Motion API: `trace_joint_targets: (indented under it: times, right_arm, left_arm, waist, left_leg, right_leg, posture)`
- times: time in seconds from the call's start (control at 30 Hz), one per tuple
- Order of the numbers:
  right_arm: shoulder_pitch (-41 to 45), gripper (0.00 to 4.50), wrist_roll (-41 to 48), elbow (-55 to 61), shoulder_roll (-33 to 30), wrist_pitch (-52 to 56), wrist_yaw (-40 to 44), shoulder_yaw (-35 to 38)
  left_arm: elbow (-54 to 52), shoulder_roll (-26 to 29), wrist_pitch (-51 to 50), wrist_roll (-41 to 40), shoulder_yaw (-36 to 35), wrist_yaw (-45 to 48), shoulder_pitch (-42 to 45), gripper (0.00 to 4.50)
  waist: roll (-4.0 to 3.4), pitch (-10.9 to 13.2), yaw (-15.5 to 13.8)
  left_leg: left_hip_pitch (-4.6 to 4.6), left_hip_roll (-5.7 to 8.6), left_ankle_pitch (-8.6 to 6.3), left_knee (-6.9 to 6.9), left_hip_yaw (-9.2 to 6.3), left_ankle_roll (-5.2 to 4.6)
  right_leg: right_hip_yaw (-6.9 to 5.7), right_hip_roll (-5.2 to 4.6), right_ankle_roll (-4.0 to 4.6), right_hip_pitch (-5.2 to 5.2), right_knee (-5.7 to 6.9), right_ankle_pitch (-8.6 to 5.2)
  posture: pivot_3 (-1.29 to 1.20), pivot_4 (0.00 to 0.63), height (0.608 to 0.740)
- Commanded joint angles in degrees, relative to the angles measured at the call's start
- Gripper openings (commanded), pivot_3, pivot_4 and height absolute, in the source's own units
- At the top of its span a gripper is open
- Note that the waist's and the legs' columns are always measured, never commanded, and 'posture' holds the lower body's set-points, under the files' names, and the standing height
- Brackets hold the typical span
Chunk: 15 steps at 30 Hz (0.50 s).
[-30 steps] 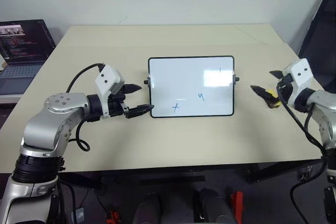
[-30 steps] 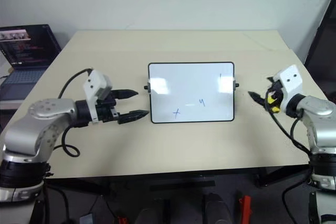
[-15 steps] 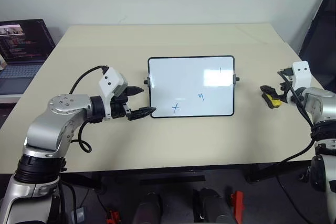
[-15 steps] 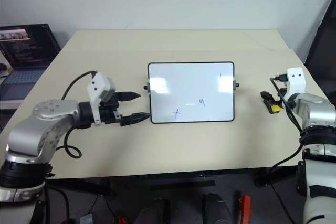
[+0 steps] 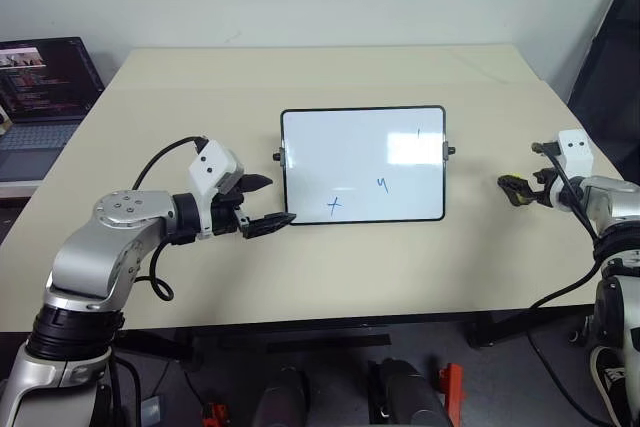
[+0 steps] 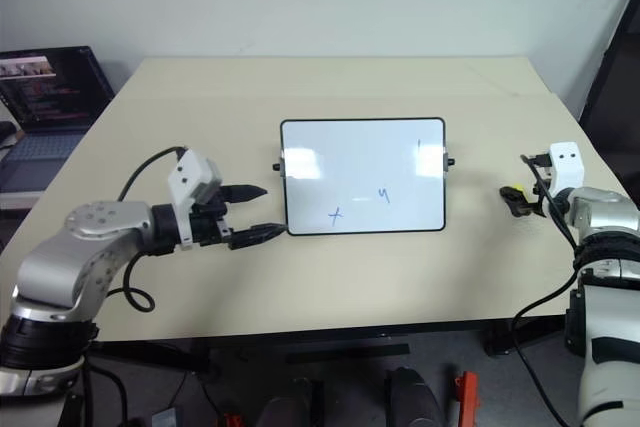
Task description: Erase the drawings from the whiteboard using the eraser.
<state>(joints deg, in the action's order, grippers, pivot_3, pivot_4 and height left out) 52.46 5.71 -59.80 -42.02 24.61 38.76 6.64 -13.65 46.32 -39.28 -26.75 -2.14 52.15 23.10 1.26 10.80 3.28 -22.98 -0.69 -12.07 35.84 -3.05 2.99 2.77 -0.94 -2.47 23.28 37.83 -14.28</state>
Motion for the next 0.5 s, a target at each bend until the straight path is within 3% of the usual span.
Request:
trace_joint_targets:
  times: [0.03,0.2,0.23,0.3,0.5]
  right_arm:
    - [1.87,4.5,-0.39,-1.28,-0.83,-2.15,0.55,0.51]
    - [2.22,4.5,-0.69,-2.98,-0.77,-2.9,1.25,0.33]
    - [2.17,4.31,-0.73,-3.19,-0.72,-3.04,1.46,0.32]
    - [2.11,3.9,-0.71,-3.52,-0.62,-3.2,1.63,0.45]
    - [1.44,1.71,-0.9,-3.7,-0.05,-3.39,1.99,0.17]
  left_arm:
    - [-1.93,0.7,0.91,-0.54,-2.33,-0.08,0.48,4.47]
    - [-1.93,0.87,1.02,-0.34,-2.33,-0.14,0.5,4.47]
    - [-1.95,0.87,1.02,-0.32,-2.34,-0.17,0.53,4.49]
    - [-1.97,0.88,1.03,-0.3,-2.37,-0.21,0.55,4.5]
    - [-1.85,1.11,1.25,-0.11,-2.7,-0.28,0.31,4.5]
  waist:
    - [0.0,0.0,0.0]
    - [0.0,0.0,0.03]
    - [0.0,0.0,0.03]
    - [0.0,0.0,0.02]
    - [0.0,0.0,0.03]
  left_leg:
    - [0.0,0.0,0.0,0.0,0.0,0.0]
    - [0.01,0.0,0.0,0.0,0.0,0.0]
    - [0.01,0.0,0.0,0.0,0.0,0.0]
    - [0.01,0.0,0.0,0.0,0.0,0.0]
    - [0.01,0.0,0.0,0.01,0.0,0.0]
  right_leg:
    - [0.0,0.0,0.0,0.0,0.0,0.0]
    - [0.01,0.0,0.01,0.0,0.01,0.0]
    - [0.0,0.0,0.0,0.0,0.01,0.0]
    - [0.0,0.0,0.01,0.0,0.02,0.0]
    - [0.0,0.0,0.02,0.0,0.04,0.01]
  posture:
    - [0.0,0.15,0.74]
    - [0.0,0.15,0.74]
    - [0.0,0.15,0.74]
    - [0.0,0.15,0.74]
    - [0.0,0.15,0.74]
